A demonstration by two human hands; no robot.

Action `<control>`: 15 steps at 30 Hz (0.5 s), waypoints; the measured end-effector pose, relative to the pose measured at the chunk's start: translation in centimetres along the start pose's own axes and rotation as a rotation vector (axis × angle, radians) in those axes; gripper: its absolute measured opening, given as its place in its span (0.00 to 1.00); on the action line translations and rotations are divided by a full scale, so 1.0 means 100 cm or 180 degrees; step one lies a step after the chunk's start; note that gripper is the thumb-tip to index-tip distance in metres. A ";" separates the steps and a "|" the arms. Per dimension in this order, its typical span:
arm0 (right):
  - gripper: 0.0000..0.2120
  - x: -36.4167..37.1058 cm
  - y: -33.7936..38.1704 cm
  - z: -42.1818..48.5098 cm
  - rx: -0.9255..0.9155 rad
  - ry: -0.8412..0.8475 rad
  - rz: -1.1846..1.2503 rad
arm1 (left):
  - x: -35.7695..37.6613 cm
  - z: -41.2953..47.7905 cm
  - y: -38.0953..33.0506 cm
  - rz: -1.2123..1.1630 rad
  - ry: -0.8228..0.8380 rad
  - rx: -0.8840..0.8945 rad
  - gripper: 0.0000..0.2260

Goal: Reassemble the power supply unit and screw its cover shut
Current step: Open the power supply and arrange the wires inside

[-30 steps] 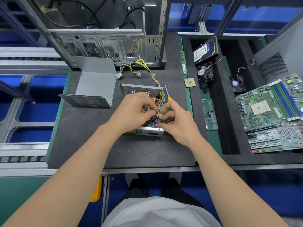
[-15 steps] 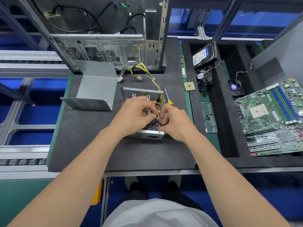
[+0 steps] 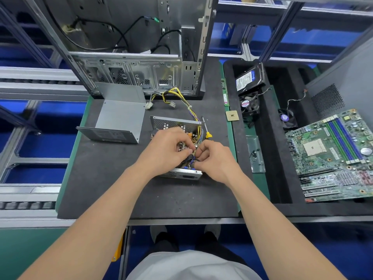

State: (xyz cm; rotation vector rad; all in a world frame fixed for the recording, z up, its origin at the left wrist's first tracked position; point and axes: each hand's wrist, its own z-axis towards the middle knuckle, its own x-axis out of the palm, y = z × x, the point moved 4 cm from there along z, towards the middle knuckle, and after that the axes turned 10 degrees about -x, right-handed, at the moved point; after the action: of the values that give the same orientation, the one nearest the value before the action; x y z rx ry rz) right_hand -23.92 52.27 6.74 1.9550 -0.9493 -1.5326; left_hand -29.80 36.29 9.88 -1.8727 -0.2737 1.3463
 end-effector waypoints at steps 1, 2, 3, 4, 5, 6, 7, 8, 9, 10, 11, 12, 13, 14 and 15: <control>0.09 0.001 0.000 0.000 0.0062 -0.0018 0.0009 | 0.000 0.000 0.000 -0.0001 -0.0010 -0.0002 0.04; 0.09 0.002 -0.001 0.001 0.0155 -0.0033 0.0037 | 0.000 0.000 0.001 0.0001 -0.0021 0.0002 0.04; 0.08 0.004 -0.001 0.002 0.0272 -0.0056 0.0066 | 0.001 0.000 0.001 0.0007 -0.0028 0.0011 0.04; 0.07 0.005 0.000 0.002 0.0390 -0.0092 0.0089 | 0.001 0.000 0.000 0.0011 -0.0032 0.0022 0.04; 0.07 0.006 0.001 0.003 0.0489 -0.0126 0.0094 | 0.001 0.001 0.000 0.0013 -0.0032 0.0030 0.04; 0.07 0.007 0.002 0.004 0.0558 -0.0142 0.0076 | 0.001 0.001 0.000 0.0012 -0.0034 0.0043 0.04; 0.08 0.007 0.002 0.005 0.0613 -0.0136 0.0058 | 0.001 0.001 0.000 0.0008 -0.0039 0.0056 0.04; 0.08 0.008 0.003 0.007 0.0667 -0.0115 0.0080 | 0.001 0.001 0.000 0.0001 -0.0045 0.0062 0.04; 0.09 0.008 0.002 0.007 0.0722 -0.0086 0.0160 | 0.001 0.001 0.001 -0.0009 -0.0048 0.0061 0.05; 0.09 0.008 0.001 0.008 0.0775 -0.0060 0.0271 | 0.001 0.002 0.001 -0.0024 -0.0050 0.0055 0.05; 0.10 0.008 0.000 0.009 0.0824 -0.0042 0.0370 | 0.001 0.002 0.001 -0.0047 -0.0052 0.0045 0.05; 0.10 0.008 -0.001 0.009 0.0862 -0.0021 0.0432 | 0.001 0.002 0.002 -0.0077 -0.0054 0.0027 0.06; 0.10 0.008 0.000 0.010 0.0883 0.0011 0.0449 | 0.001 0.002 0.002 -0.0109 -0.0053 0.0001 0.06; 0.10 0.007 0.000 0.011 0.0888 0.0049 0.0434 | 0.001 0.003 0.003 -0.0136 -0.0055 -0.0021 0.07; 0.10 0.007 0.001 0.012 0.0887 0.0087 0.0404 | 0.001 0.003 0.003 -0.0154 -0.0059 -0.0039 0.08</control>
State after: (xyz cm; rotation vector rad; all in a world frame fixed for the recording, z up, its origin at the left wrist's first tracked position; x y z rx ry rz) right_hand -24.99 51.72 6.11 2.0502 -1.3079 -1.3591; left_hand -30.05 36.32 9.54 -1.8528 -0.3353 1.3325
